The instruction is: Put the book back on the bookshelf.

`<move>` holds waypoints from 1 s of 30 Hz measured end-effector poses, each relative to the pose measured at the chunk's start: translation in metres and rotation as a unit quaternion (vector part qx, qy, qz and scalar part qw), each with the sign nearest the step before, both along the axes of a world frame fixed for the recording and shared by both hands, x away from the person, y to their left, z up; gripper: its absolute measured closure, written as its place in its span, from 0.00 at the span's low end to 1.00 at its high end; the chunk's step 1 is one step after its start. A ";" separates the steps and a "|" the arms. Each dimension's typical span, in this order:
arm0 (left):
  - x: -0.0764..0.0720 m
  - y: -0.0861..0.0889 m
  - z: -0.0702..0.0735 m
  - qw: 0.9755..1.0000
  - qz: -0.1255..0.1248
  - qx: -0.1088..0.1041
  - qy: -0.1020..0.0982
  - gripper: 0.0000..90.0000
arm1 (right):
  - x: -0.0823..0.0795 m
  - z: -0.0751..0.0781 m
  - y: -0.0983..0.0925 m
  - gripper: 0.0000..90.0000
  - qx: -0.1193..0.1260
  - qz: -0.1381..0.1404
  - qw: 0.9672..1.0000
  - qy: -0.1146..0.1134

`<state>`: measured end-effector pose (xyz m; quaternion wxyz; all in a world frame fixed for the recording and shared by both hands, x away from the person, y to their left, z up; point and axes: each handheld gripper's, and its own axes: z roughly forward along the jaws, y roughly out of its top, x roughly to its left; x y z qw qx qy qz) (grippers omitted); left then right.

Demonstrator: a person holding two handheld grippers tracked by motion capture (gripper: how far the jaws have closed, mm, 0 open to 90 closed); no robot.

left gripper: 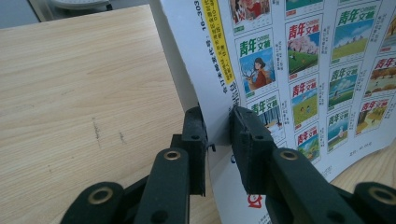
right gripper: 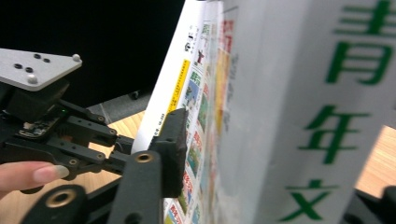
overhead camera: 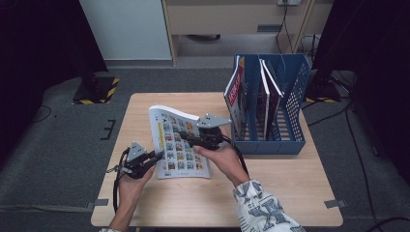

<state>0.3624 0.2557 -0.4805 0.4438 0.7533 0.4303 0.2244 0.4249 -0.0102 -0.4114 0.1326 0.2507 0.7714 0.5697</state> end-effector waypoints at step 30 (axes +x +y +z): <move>-0.005 0.004 0.008 0.999 -0.002 0.019 -0.038 0.85 | -0.008 0.001 -0.002 0.74 0.009 0.016 0.999 -0.032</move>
